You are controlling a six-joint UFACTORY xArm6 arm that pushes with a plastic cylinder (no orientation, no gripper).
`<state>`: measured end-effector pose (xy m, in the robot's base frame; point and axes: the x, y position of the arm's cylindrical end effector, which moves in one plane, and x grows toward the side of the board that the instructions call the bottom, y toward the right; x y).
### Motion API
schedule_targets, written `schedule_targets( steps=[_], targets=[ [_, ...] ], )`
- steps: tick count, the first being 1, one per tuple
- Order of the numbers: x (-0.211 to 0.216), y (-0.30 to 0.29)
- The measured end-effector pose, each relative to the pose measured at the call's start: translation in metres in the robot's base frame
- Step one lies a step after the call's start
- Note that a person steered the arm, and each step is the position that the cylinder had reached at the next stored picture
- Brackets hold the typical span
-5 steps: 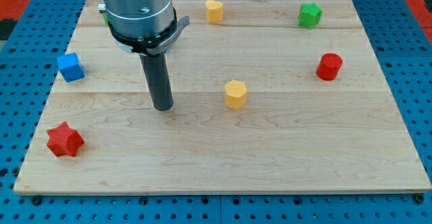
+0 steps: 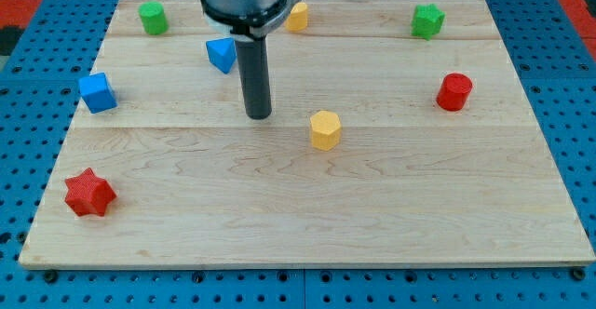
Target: Push the hexagon vertical to the red circle
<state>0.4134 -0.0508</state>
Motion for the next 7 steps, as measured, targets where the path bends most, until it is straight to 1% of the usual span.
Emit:
schedule_targets(
  steps=[1, 2, 3, 4, 5, 6, 7],
  targets=[
    [0.000, 0.030],
    [0.001, 0.082],
    [0.028, 0.120],
    [-0.018, 0.091],
    [-0.022, 0.044],
    [0.026, 0.093],
    [0.053, 0.140]
  ],
)
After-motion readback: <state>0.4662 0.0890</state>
